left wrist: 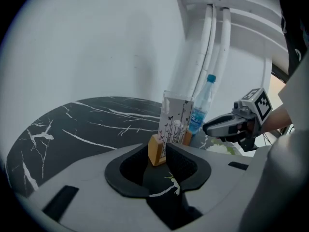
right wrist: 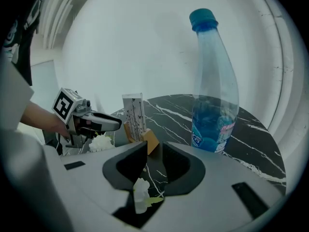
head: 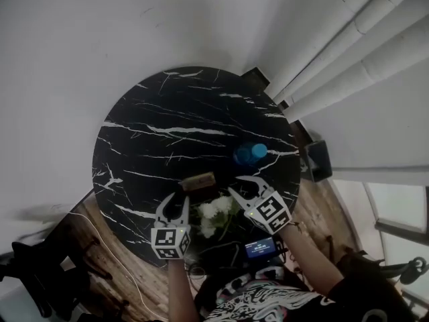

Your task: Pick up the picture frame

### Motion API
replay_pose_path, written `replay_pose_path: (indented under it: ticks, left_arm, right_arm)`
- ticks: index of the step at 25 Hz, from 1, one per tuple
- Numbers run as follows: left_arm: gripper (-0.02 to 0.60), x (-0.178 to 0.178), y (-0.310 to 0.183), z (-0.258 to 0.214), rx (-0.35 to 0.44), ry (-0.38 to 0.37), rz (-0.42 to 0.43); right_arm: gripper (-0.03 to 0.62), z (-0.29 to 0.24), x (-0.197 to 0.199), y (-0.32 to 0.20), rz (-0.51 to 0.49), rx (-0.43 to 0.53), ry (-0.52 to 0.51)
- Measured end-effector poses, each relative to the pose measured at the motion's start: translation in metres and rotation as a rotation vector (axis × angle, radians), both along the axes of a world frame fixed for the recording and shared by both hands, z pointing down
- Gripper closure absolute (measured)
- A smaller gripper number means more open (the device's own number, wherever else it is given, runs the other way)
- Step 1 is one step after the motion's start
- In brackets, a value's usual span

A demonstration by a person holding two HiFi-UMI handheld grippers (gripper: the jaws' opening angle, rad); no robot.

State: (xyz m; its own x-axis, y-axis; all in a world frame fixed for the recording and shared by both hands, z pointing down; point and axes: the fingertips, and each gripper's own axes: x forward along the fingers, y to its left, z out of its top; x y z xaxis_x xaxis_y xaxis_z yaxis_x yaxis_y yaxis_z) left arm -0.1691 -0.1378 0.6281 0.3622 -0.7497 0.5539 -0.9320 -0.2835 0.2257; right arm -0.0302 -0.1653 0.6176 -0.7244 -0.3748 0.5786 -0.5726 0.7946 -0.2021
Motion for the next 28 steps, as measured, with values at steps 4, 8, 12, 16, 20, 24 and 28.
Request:
replay_pose_path:
  ticks: [4,8,12,16,20,24,28]
  left_arm:
    - [0.453,0.003,-0.005,0.011,-0.024,0.019,0.017]
    - [0.437,0.006,-0.007,0.02,-0.043,0.022,0.021]
    - [0.424,0.008,-0.011,0.026,-0.051,-0.011,0.029]
    - [0.414,0.012,-0.013,0.031,-0.06,-0.052,0.047]
    - [0.413,0.012,-0.014,0.036,-0.08,-0.029,0.024]
    - [0.414,0.011,-0.016,0.037,-0.078,-0.016,0.002]
    - [0.414,0.013,-0.016,0.039,-0.079,-0.043,0.014]
  right_arm:
    - [0.484,0.012,-0.007,-0.005,-0.051,-0.001,0.03]
    - [0.459,0.021,-0.015,-0.007,-0.106,0.019,0.07]
    - [0.454,0.031,-0.028,-0.002,-0.196,0.014,0.096]
    - [0.454,0.036,-0.038,-0.006,-0.244,0.065,0.122]
    - [0.441,0.038,-0.046,-0.013,-0.263,0.103,0.129]
    - [0.437,0.038,-0.052,-0.016,-0.261,0.121,0.113]
    - [0.437,0.04,-0.056,-0.014,-0.27,0.124,0.096]
